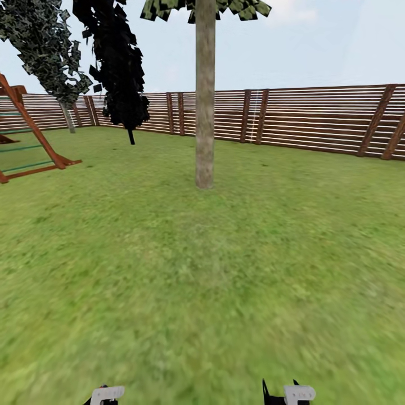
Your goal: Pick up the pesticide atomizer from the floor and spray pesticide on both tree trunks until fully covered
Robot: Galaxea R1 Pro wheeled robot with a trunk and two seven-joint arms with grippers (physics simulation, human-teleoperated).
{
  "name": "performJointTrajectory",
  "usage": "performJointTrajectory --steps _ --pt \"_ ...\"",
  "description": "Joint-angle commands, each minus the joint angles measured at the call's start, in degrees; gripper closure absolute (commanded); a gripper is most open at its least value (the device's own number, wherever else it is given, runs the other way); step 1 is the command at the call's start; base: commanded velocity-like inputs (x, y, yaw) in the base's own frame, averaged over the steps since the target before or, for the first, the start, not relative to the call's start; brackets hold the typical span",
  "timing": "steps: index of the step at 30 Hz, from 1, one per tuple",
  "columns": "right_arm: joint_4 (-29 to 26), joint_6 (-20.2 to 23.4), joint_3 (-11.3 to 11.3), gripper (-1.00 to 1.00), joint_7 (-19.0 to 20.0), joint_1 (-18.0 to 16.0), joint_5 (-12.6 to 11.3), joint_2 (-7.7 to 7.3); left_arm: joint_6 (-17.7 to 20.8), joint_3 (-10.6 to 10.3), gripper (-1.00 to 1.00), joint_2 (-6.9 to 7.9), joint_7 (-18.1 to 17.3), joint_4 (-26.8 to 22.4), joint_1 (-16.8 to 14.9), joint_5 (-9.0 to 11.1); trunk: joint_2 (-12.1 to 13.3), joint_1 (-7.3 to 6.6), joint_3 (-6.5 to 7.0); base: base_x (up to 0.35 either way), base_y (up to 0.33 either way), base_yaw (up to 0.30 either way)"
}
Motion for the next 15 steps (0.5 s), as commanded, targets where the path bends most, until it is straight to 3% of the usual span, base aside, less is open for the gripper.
performJointTrajectory --steps 1,15 --pt "0.0 0.0 0.0 -1.00 0.0 0.0 0.0 0.00 0.0 0.0 1.00 0.00 0.0 0.0 0.0 0.0 0.0 0.00 0.00 0.339 0.000 0.000" --pt "0.0 0.0 0.0 -1.00 0.0 0.0 0.0 0.00 0.0 0.0 1.00 0.00 0.0 0.0 0.0 0.0 0.0 0.00 0.00 0.338 0.000 0.000"
